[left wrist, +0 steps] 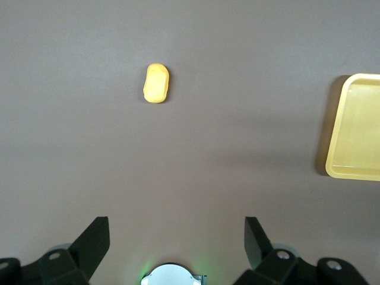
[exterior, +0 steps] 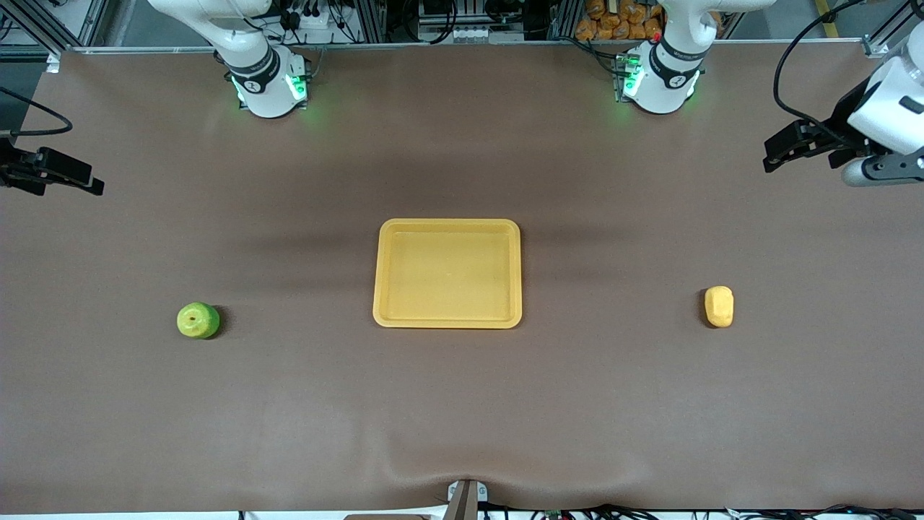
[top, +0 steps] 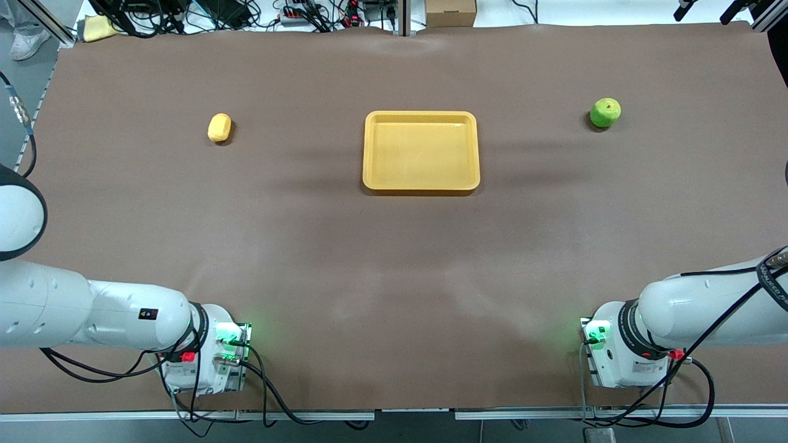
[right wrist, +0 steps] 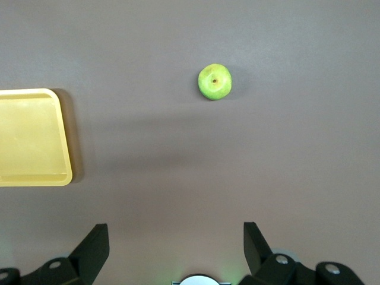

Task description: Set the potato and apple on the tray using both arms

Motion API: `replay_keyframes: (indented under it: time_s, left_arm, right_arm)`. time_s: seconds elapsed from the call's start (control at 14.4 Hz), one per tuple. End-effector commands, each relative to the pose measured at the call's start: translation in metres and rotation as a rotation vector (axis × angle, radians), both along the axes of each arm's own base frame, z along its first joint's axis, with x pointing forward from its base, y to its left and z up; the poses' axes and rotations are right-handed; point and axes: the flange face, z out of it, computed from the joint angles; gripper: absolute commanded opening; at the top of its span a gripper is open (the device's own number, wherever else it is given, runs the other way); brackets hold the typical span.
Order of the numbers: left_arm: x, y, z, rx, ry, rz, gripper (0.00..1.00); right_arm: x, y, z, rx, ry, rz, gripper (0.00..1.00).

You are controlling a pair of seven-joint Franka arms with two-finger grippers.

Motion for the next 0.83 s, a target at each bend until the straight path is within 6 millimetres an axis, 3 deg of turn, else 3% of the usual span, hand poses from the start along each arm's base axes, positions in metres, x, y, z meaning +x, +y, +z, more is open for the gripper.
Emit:
replay_keyframes:
  time_s: [0.0, 0.42, 0.76]
  left_arm:
    - [-0.005, 0.001, 0.011, -0.003, -0.002, -0.009, 1.00]
    - [0.000, 0.006, 0.009, -0.013, 0.002, 0.001, 1.00]
    - [0.025, 0.026, -0.027, -0.016, 0.022, 0.039, 1.00]
  right_arm:
    - [0.000, 0.001, 0.003, 0.019, 0.002, -0.007, 1.00]
    - [0.000, 0.001, 0.003, 0.019, 0.002, -0.007, 1.00]
    - [0.000, -0.001, 0.003, 0.018, 0.002, -0.009, 1.00]
